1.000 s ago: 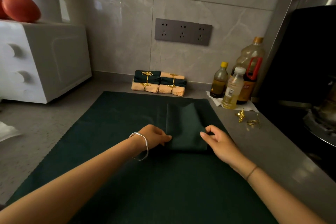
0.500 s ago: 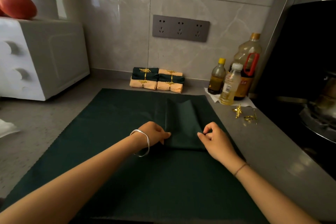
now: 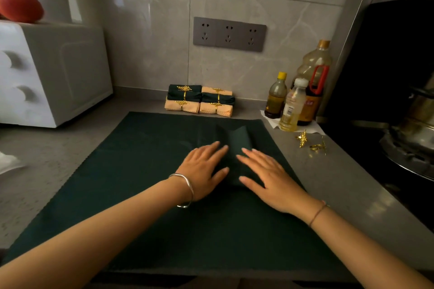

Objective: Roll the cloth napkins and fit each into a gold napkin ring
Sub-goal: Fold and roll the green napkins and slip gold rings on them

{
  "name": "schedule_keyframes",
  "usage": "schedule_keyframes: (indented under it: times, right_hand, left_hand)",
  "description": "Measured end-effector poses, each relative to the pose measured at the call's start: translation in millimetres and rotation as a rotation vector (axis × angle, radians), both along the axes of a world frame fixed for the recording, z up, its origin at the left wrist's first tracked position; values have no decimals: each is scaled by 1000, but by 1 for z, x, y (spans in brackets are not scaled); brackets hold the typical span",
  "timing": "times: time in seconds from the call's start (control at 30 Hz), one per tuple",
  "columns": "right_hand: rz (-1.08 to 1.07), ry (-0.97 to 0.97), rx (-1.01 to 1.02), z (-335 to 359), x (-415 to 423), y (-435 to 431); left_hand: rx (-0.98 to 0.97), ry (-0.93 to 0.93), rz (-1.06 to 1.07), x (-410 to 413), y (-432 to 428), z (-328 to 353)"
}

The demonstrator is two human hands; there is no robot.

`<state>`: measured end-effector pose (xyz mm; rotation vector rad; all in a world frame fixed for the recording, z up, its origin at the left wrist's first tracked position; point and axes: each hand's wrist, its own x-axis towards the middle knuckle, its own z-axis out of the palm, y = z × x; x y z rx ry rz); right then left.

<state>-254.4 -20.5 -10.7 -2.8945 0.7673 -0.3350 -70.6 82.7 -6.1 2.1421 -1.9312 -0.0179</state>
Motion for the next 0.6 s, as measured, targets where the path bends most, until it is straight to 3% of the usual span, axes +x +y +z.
schedule_keyframes:
  times: [0.07, 0.13, 0.33, 0.6]
  right_hand:
    - [40, 200, 32, -1, -1, 1]
    - [11, 283, 47, -3, -4, 1]
    - [0, 299, -66, 6, -10, 1]
    - [-38, 245, -59, 21, -6, -6]
  left_hand:
    - [160, -42, -110, -5, -3, -8]
    - [275, -26, -113, -4, -6, -16]
    - [302, 1, -117, -1, -8, -14]
    - [284, -3, -157, 1, -7, 5]
